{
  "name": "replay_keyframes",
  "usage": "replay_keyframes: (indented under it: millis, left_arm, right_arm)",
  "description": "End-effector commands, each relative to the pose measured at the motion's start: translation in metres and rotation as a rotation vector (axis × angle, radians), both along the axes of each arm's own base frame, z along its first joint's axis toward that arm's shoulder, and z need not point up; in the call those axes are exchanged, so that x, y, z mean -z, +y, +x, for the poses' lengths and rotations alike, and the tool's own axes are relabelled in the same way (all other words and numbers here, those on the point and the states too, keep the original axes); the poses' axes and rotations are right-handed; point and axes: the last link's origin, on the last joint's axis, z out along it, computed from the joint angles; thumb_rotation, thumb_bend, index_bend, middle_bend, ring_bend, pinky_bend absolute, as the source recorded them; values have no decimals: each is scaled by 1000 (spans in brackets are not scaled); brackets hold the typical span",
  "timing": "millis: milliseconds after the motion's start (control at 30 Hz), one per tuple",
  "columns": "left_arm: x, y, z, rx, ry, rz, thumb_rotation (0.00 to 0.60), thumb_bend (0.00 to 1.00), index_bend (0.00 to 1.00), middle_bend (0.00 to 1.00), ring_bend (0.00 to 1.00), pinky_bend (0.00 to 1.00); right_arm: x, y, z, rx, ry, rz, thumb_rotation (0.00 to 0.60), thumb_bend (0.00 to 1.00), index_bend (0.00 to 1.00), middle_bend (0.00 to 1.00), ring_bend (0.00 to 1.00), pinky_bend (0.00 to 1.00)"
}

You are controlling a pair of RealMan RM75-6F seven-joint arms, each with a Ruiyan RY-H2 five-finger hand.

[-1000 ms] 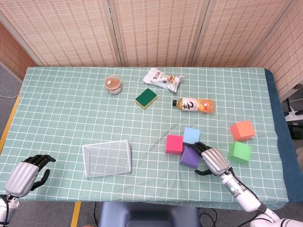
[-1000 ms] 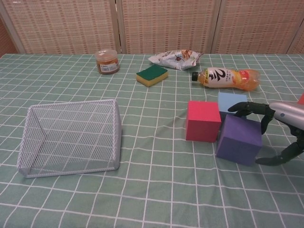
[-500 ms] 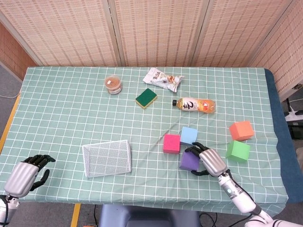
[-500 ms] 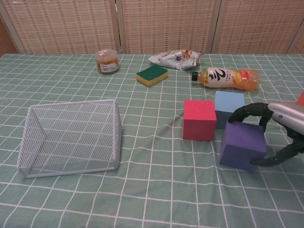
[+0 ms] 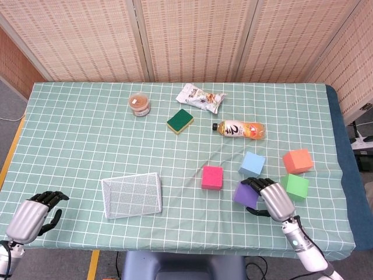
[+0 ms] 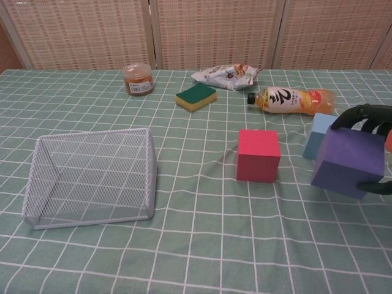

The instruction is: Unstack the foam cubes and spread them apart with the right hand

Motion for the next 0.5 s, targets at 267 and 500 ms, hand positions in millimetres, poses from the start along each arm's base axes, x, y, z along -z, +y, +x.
replay_keyframes:
  millis: [267,500]
  left_arm:
    - [1,0,0,-3,3,-6,600,543,363,354,342,498]
    - [2,0,1,0,3,-6,600,544,362,354,349,498]
  right_arm:
    - [-41,21,-29,144,201,-1,600,53,667,459,429,468]
    - [-57,30,-43,252,313,73,600,53,537,440,333,453]
